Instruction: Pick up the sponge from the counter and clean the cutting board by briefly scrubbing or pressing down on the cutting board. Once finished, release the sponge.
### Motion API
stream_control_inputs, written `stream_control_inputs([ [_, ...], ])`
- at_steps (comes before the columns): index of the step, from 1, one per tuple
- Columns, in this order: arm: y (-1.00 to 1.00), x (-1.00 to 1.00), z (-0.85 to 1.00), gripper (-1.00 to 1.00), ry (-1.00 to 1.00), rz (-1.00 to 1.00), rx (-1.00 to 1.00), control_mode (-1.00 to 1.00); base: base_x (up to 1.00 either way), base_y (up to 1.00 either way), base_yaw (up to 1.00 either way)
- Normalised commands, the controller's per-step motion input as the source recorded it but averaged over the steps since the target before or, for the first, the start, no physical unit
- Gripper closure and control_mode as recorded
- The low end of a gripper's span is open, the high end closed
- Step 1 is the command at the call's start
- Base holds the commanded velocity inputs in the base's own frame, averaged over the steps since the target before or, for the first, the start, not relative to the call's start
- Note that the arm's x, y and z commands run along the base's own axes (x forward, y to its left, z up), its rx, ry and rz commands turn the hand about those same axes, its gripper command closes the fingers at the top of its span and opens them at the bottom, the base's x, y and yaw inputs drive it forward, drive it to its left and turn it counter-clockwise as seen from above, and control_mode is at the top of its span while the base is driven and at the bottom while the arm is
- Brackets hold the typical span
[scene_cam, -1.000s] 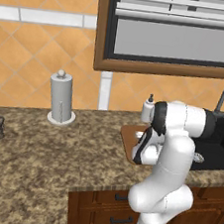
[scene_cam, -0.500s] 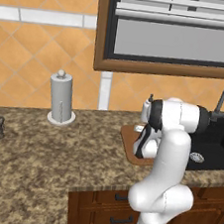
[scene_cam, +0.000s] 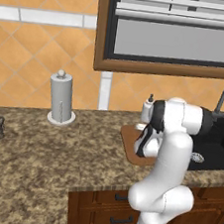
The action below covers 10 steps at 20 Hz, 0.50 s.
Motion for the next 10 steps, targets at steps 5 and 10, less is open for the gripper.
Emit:
stream_control_inputs([
  [5, 0.04, 0.00, 0.44, -1.00, 0.00, 0.00, 0.00, -1.00, 0.00, 0.00, 0.00],
  [10, 0.01, -0.51, 0.90, -1.00, 0.00, 0.00, 0.00, -1.00, 0.00, 0.00, 0.00],
])
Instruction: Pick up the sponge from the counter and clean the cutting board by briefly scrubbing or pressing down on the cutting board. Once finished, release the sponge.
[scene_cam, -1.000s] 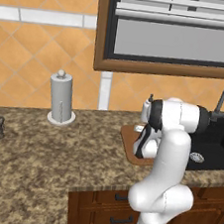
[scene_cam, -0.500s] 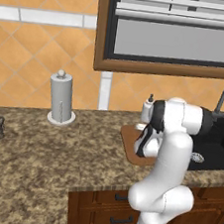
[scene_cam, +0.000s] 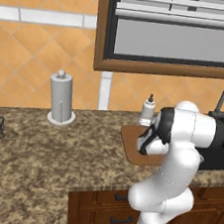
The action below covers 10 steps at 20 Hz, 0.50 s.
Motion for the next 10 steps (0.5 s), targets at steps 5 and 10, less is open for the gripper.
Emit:
stream_control_inputs([
  [5, 0.00, -0.99, 1.00, -1.00, 0.00, 0.00, 0.03, -1.00, 0.00, 0.00, 0.00],
  [10, 0.00, -0.69, 1.00, -1.00, -0.06, 0.00, 0.00, -1.00, 0.00, 0.00, 0.00],
])
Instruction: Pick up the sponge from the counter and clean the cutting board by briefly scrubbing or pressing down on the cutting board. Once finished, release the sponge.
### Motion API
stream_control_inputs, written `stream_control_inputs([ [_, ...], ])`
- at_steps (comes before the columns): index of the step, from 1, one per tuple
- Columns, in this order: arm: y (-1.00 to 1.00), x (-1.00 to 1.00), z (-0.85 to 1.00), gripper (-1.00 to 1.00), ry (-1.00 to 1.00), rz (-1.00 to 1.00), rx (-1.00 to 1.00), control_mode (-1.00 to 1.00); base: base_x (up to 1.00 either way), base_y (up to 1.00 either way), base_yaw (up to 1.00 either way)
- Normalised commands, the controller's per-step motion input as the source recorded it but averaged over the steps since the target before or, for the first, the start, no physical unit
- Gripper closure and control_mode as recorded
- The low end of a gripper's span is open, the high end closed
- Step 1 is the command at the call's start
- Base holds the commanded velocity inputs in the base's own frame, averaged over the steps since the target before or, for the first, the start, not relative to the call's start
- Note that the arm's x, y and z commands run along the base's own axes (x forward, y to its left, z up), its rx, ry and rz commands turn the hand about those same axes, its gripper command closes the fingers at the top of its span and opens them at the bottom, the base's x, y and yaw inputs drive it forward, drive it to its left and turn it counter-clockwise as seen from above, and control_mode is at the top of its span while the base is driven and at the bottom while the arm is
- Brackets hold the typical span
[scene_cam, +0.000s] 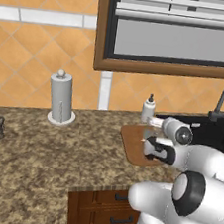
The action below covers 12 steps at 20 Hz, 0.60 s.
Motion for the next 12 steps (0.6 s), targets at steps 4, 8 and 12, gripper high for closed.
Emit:
stream_control_inputs([
  [4, 0.00, -0.51, 1.00, -1.00, -0.10, 0.00, 0.00, -1.00, 0.00, 0.00, 0.00],
  [8, 0.02, -0.90, 1.00, -1.00, 0.05, 0.00, 0.00, -1.00, 0.00, 0.00, 0.00],
  [12, 0.07, -1.00, 0.98, -1.00, 0.10, 0.00, 0.00, -1.00, 0.00, 0.00, 0.00],
])
